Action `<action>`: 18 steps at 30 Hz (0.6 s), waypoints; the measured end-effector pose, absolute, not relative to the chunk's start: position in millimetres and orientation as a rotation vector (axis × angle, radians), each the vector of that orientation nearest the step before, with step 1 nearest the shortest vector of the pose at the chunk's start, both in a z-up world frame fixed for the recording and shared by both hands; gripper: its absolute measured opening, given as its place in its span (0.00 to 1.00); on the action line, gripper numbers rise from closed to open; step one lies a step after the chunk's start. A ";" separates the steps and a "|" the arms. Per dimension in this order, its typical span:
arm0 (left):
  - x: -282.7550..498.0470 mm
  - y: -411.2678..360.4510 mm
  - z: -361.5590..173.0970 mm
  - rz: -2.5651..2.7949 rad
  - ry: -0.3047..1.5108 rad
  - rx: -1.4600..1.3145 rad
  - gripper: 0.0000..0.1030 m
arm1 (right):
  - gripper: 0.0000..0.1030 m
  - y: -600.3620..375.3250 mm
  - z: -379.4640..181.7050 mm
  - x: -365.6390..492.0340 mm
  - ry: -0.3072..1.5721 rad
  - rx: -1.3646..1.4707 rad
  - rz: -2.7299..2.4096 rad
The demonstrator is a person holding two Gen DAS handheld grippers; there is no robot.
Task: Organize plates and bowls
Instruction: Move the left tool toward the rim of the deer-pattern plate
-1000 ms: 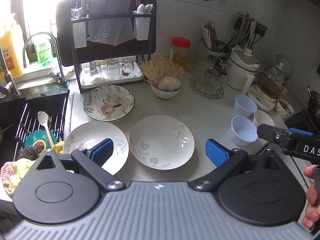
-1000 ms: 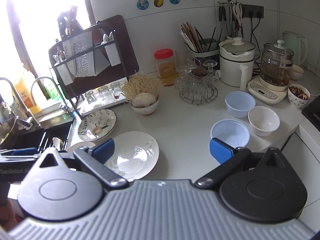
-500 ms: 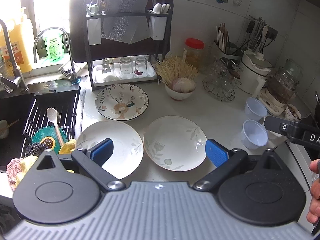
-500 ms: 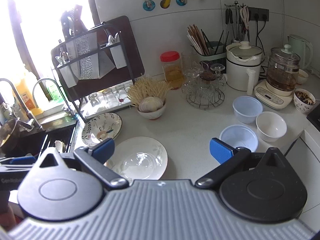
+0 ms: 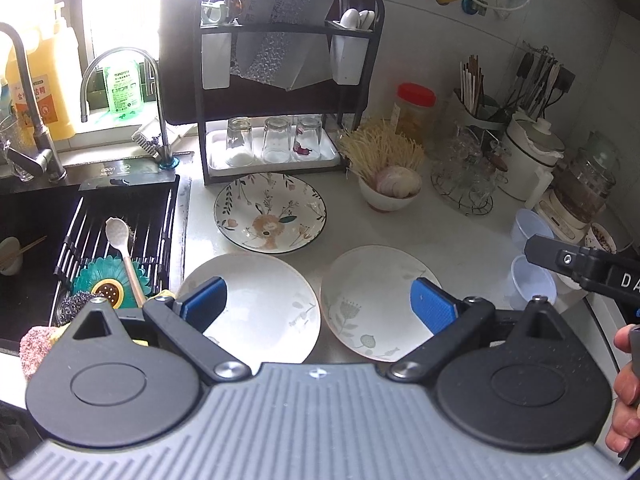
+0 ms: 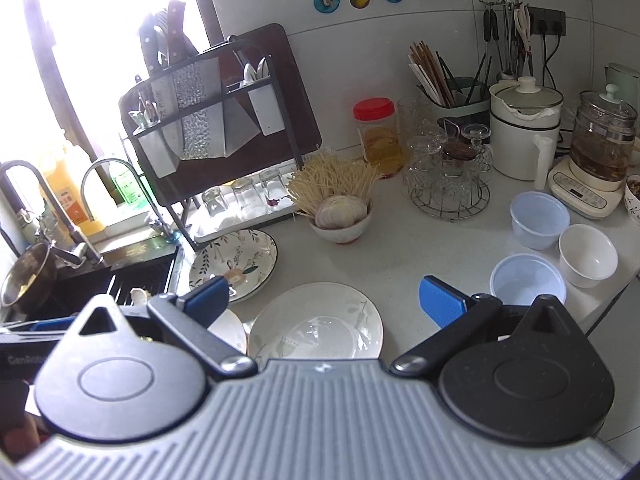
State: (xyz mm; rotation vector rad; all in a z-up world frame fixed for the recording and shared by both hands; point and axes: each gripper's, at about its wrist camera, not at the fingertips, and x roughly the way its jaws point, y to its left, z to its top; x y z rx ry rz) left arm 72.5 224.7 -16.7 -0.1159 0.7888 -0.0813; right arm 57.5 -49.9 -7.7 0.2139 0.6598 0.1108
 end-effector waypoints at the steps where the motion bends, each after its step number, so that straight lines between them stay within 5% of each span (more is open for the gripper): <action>1: 75.7 226.0 -17.4 -0.082 0.789 -0.113 0.97 | 1.00 -48.0 -8.7 60.3 0.660 0.215 0.110; 18: 158.4 256.2 -35.1 -0.073 0.815 -0.070 0.97 | 1.00 -17.9 -39.9 129.6 0.751 0.260 0.156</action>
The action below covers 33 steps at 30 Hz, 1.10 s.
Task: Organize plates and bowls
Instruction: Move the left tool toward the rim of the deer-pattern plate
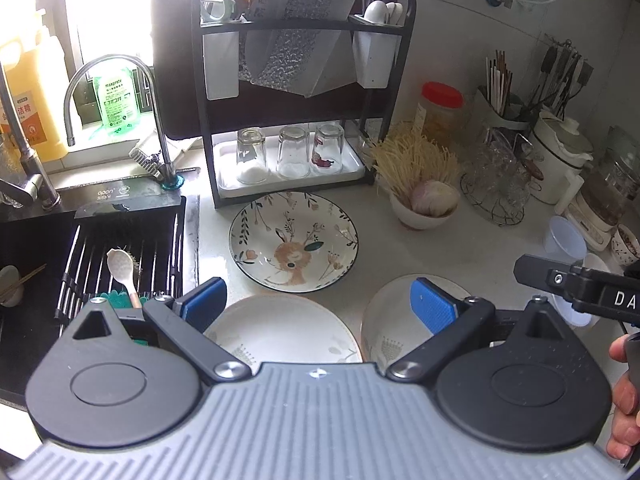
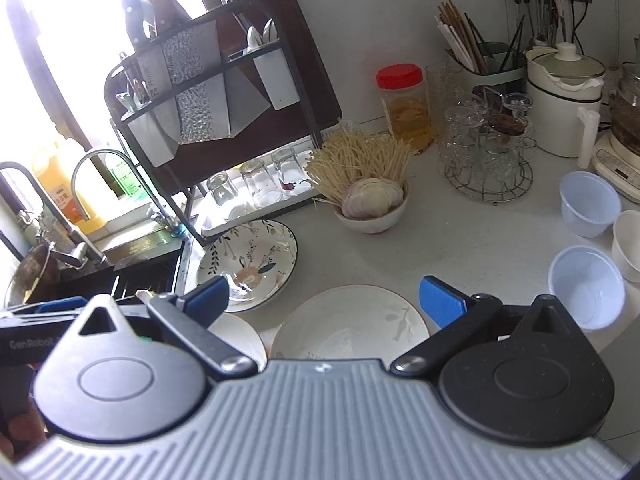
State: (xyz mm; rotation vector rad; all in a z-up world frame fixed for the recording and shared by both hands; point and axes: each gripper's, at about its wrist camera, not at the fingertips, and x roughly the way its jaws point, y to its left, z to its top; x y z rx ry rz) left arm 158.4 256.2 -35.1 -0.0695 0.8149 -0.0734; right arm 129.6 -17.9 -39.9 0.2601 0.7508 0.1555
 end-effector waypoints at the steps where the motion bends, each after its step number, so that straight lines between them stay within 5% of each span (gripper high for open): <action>1: 164.0 257.8 -36.2 -0.070 0.821 -0.064 0.97 | 1.00 -16.5 -42.3 135.0 0.759 0.270 0.160; 25: 285.4 303.0 -104.4 -0.100 1.004 -0.107 0.97 | 1.00 18.0 -92.7 243.6 0.873 0.366 0.239; 31: 305.5 316.2 -129.9 -0.093 1.063 -0.158 0.97 | 0.91 27.8 -112.4 267.9 0.937 0.350 0.262; 33: 311.8 318.6 -137.6 -0.085 1.080 -0.160 0.97 | 0.74 31.7 -118.5 274.3 0.955 0.334 0.275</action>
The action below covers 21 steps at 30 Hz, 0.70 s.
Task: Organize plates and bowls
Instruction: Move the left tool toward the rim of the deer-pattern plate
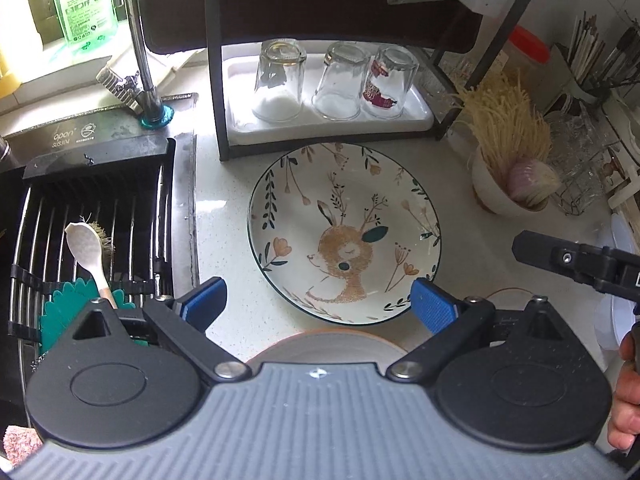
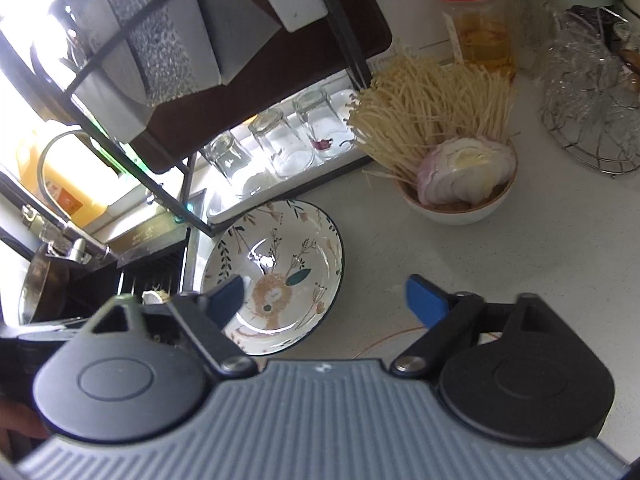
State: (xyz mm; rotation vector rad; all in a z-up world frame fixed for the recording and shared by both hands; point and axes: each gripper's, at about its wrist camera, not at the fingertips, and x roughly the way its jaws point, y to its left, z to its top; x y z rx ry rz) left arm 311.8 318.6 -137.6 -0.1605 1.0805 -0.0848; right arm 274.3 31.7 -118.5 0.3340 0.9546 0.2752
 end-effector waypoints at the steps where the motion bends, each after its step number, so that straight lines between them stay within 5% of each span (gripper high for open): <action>1: 314.8 320.5 -141.1 -0.087 1.084 -0.168 0.97 | 0.70 33.1 -121.5 277.0 0.964 0.327 0.274; 8: 342.1 331.4 -163.4 -0.077 1.103 -0.200 0.96 | 0.63 42.8 -140.2 297.9 1.001 0.323 0.285; 11: 351.9 335.6 -167.6 -0.063 1.093 -0.185 0.96 | 0.45 48.1 -151.7 306.1 1.016 0.334 0.276; 15: 364.4 343.7 -176.6 -0.053 1.099 -0.178 0.95 | 0.37 52.5 -167.8 319.8 1.057 0.367 0.258; 21: 377.4 349.2 -192.9 -0.064 1.113 -0.165 0.85 | 0.37 56.7 -179.7 327.5 1.048 0.358 0.205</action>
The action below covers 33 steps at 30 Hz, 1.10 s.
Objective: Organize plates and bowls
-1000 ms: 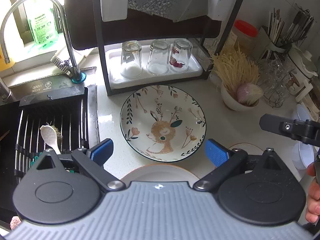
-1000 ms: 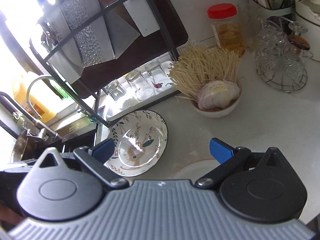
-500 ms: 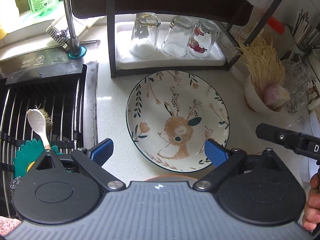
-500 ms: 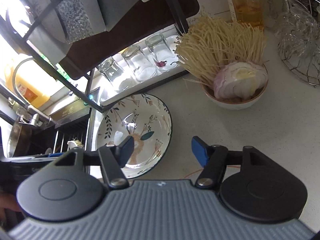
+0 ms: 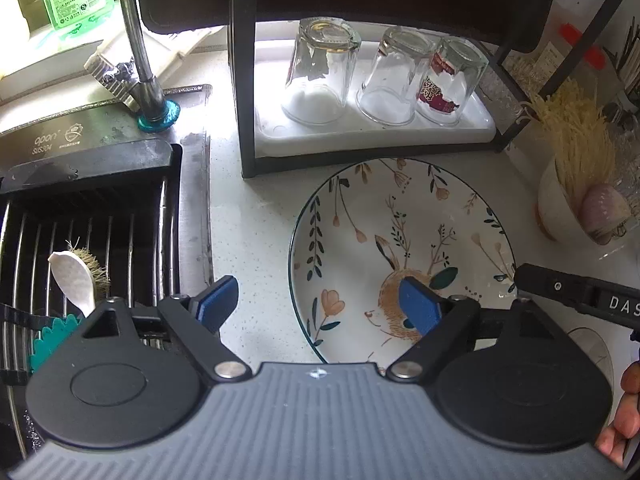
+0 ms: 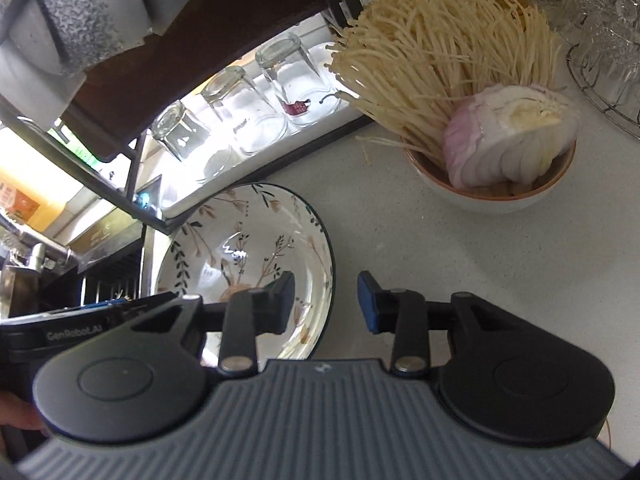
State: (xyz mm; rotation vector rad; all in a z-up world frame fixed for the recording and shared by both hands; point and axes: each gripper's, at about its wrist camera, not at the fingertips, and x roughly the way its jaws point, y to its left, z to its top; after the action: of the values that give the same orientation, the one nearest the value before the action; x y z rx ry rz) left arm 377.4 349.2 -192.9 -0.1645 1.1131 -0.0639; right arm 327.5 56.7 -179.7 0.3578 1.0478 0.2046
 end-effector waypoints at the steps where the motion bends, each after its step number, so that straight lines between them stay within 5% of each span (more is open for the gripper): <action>1: 378.6 349.9 -195.4 -0.065 1.115 -0.166 0.83 | 0.37 56.4 -182.8 329.2 1.058 0.365 0.192; 7: 389.2 355.5 -207.6 -0.056 1.128 -0.186 0.66 | 0.35 61.7 -193.5 333.1 1.101 0.400 0.193; 10: 393.4 358.4 -212.2 -0.050 1.129 -0.201 0.59 | 0.24 65.0 -195.6 334.7 1.113 0.382 0.190; 20: 398.8 371.9 -220.4 -0.053 1.124 -0.312 0.17 | 0.16 65.4 -205.9 344.2 1.131 0.402 0.198; 33: 386.2 359.4 -205.1 -0.096 1.099 -0.256 0.14 | 0.13 62.2 -199.0 340.8 1.089 0.376 0.208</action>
State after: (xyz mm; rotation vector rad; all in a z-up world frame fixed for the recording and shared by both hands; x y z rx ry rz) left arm 386.2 359.4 -205.1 -0.2563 1.0990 -0.0962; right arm 340.8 62.2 -199.0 0.3757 1.0894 0.2078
